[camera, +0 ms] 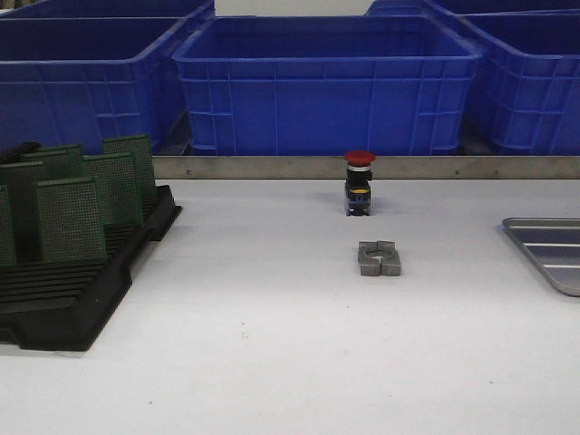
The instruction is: Place circuit board on tray
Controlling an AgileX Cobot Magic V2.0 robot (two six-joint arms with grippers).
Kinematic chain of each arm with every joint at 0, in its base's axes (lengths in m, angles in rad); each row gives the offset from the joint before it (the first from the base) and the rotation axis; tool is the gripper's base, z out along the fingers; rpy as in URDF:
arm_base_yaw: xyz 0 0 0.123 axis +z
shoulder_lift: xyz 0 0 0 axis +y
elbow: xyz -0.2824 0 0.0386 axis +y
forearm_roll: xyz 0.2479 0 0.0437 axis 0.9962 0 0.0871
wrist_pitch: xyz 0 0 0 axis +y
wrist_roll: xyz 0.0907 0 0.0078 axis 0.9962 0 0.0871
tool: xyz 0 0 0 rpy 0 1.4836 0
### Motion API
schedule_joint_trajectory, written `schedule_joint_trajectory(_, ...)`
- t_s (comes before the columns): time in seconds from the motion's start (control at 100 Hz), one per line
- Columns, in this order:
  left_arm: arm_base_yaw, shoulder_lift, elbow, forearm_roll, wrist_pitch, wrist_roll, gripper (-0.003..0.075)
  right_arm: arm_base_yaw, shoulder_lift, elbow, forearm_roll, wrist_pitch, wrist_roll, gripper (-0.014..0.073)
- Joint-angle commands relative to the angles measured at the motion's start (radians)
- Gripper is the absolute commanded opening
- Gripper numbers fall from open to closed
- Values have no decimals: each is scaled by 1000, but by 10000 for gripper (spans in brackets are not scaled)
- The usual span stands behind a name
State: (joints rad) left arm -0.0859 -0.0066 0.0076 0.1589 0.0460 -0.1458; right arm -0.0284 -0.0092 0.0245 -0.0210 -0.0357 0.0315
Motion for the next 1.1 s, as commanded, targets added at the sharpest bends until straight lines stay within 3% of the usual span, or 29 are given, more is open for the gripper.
schedule_joint_trajectory(0.0, 2, -34, -2, -3, -70, -9, -18, 3, -22, -12, -8, -89, -11, -69)
schedule_joint_trajectory(0.39, 2, -34, -6, -3, -93, -9, -18, 3, -22, -12, -8, -89, -11, -69)
schedule_joint_trajectory(0.67, 2, 7, -161, -28, -46, -9, -18, 3, -22, -12, -8, -89, -11, -69)
schedule_joint_trajectory(0.81, 2, 97, -305, -101, 54, -9, -18, 3, -22, -12, -8, -89, -11, -69)
schedule_joint_trajectory(1.09, 2, 392, -657, -101, 391, 49, -18, 3, -22, -12, -8, -89, -11, -69)
